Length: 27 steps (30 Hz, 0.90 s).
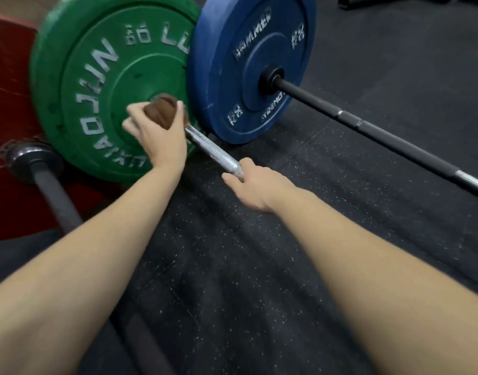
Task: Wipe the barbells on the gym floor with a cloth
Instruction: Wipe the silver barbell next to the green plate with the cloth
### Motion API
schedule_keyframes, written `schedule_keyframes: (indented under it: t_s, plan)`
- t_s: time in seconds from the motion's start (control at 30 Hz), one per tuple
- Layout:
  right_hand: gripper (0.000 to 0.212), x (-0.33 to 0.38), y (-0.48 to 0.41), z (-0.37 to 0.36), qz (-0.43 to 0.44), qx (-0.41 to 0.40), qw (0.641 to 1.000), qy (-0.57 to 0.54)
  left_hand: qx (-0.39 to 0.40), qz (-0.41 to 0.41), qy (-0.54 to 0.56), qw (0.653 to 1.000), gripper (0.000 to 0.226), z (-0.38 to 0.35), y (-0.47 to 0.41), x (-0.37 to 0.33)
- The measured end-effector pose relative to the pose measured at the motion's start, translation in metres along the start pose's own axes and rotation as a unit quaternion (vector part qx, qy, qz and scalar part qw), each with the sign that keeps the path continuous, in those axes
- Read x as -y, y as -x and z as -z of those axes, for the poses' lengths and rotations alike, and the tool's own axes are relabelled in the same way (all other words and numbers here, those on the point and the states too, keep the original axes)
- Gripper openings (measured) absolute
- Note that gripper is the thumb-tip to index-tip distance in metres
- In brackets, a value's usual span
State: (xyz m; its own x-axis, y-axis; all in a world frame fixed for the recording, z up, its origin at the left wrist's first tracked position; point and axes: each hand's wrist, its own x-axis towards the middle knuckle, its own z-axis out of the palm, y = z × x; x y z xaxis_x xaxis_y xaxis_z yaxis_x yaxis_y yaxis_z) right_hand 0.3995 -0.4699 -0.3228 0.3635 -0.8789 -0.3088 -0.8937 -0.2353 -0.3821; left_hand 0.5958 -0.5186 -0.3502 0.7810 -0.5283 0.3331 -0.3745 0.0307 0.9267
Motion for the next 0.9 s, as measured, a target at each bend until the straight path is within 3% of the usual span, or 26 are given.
schedule_keyframes:
  t_s: [0.1,0.2,0.27,0.33,0.37,0.4,0.53,0.67,0.83,0.9]
  plan:
    - [0.048,-0.015,0.017,0.002,0.026,0.006,0.999,0.018,0.074,-0.149,-0.016,0.986,0.054,0.0,0.001,-0.018]
    - [0.043,-0.022,0.03,-0.001,0.013,-0.014,0.999,0.03,0.223,-0.2,-0.116,0.947,0.059,-0.015,-0.026,-0.047]
    - [0.038,-0.019,0.03,-0.005,0.013,-0.044,0.998,0.051,0.352,-0.231,-0.239,0.875,0.071,-0.023,-0.047,-0.055]
    - [0.036,-0.017,0.029,-0.007,0.009,-0.059,0.996,0.061,0.463,-0.26,-0.375,0.76,0.074,-0.028,-0.063,-0.054]
    - [0.036,-0.017,0.03,-0.007,0.009,-0.061,0.996,0.062,0.491,-0.266,-0.419,0.716,0.071,-0.03,-0.069,-0.052]
    - [0.037,-0.017,0.03,-0.007,0.01,-0.061,0.996,0.064,0.502,-0.267,-0.441,0.694,0.067,-0.031,-0.073,-0.049]
    - [0.037,-0.018,0.032,-0.006,0.013,-0.07,0.995,0.066,0.491,-0.268,-0.481,0.675,0.061,-0.047,-0.08,-0.042]
    - [0.037,-0.017,0.033,-0.008,0.012,-0.076,0.995,0.07,0.446,-0.243,-0.583,0.634,0.088,-0.058,-0.071,-0.038]
    - [0.036,-0.017,0.033,-0.009,0.015,-0.091,0.993,0.075,0.481,-0.232,-0.55,0.642,0.059,-0.055,-0.07,-0.038]
    - [0.037,-0.017,0.033,-0.009,0.015,-0.092,0.993,0.072,0.501,-0.21,-0.511,0.666,0.052,-0.05,-0.072,-0.038]
